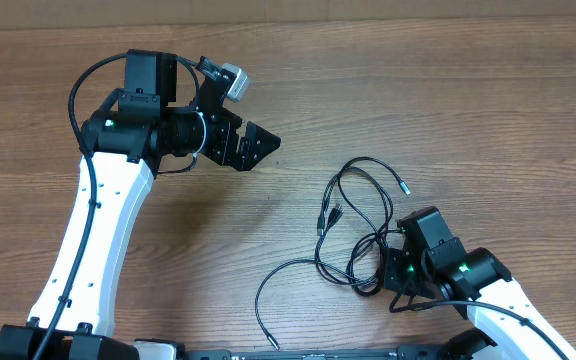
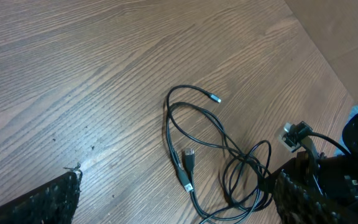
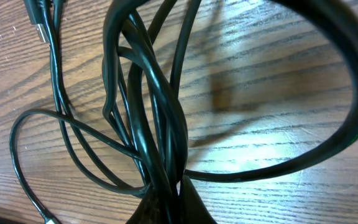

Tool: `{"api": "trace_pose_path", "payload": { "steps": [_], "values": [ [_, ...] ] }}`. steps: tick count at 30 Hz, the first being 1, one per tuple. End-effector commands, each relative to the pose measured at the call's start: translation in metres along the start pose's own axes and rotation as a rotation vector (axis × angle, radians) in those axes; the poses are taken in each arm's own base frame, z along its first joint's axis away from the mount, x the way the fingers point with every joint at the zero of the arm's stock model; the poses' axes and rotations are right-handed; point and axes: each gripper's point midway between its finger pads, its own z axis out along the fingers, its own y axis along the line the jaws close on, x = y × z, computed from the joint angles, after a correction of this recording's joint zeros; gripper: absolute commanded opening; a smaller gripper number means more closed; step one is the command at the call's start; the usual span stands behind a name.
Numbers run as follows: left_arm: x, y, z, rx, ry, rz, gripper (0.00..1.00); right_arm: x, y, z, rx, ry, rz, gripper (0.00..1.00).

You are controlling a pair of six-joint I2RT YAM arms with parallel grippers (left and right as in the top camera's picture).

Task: Untangle cables
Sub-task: 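Lift the cables with the right gripper toward the left gripper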

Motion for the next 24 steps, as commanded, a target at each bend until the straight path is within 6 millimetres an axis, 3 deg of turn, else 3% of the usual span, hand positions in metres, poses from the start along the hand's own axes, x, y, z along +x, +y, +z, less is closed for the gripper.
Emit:
{"api": "trace_pose_path", "payload": {
  "steps": [1, 6, 15, 22, 24],
  "values": [
    [0.001, -0.003, 0.0, 0.001, 0.001, 0.029, 1.0, -0.001, 0.005, 0.0, -0.024, -0.006, -0.013, 0.04],
    [0.001, -0.003, 0.0, 0.001, 0.002, 0.029, 1.0, -0.003, 0.035, -0.008, -0.165, 0.005, -0.107, 0.04],
    [0.0, -0.007, 0.0, 0.022, -0.002, 0.03, 0.97, -0.032, 0.108, -0.064, -0.423, -0.169, -0.487, 0.04],
    [0.001, -0.042, -0.004, 0.224, -0.032, 0.192, 0.86, -0.068, 0.149, -0.105, -0.519, -0.407, -0.655, 0.04],
    [0.005, -0.048, -0.006, 0.26, -0.033, 0.231, 0.79, -0.078, 0.161, -0.116, -0.553, -0.481, -0.684, 0.04]
  ]
}}
